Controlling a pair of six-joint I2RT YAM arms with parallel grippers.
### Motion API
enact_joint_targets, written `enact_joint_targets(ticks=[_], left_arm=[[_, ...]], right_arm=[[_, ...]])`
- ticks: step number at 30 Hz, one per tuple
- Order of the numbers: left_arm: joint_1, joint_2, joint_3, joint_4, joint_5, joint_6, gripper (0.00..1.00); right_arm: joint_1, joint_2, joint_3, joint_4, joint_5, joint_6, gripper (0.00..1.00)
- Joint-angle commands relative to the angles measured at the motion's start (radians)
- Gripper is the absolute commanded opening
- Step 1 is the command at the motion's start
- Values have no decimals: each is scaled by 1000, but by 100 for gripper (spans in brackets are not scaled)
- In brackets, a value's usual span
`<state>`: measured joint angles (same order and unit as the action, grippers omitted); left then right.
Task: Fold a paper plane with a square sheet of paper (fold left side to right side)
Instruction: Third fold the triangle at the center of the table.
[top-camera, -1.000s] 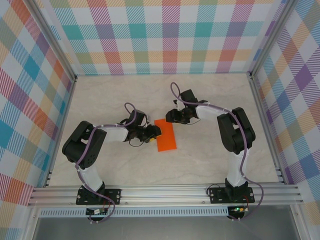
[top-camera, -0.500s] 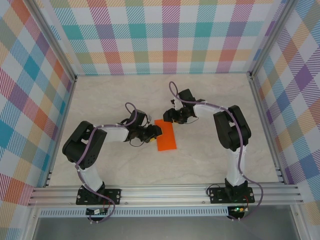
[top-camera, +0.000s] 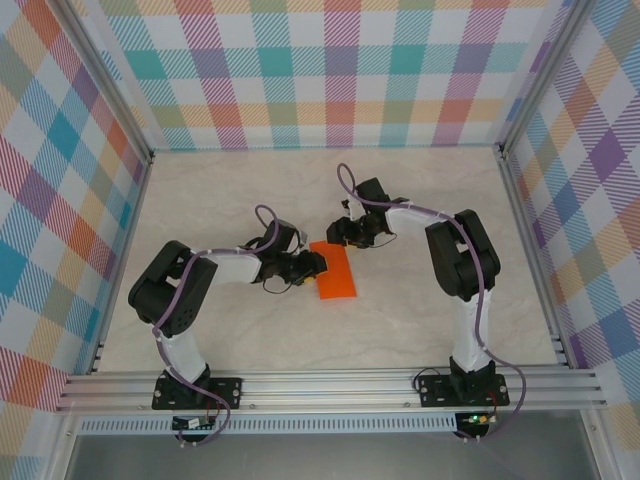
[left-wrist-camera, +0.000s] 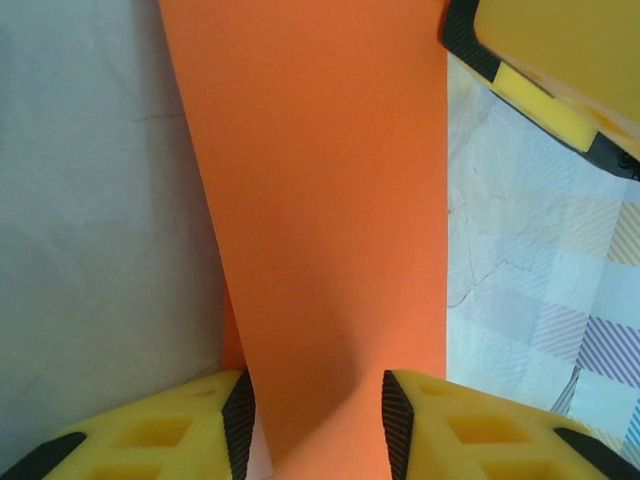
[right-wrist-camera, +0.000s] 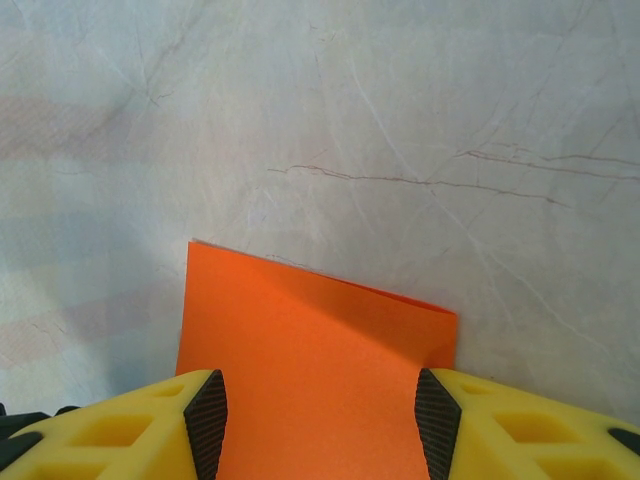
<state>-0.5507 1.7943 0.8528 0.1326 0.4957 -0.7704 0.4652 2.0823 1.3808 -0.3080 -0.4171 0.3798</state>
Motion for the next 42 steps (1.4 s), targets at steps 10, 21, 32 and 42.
enact_joint_targets(ticks=[10, 21, 32, 42], left_arm=[[-14, -35, -3, -66, -28, 20, 27], [-13, -50, -9, -73, -28, 19, 13], [-14, -60, 7, -88, -13, -16, 6], [-12, -33, 57, -155, 33, -43, 3]], right_arm=[[4, 13, -6, -52, 50, -30, 56], [1, -43, -11, -9, 39, -58, 63], [17, -444, -318, 106, 137, -210, 78], [379, -901, -757, 188, 504, -234, 85]])
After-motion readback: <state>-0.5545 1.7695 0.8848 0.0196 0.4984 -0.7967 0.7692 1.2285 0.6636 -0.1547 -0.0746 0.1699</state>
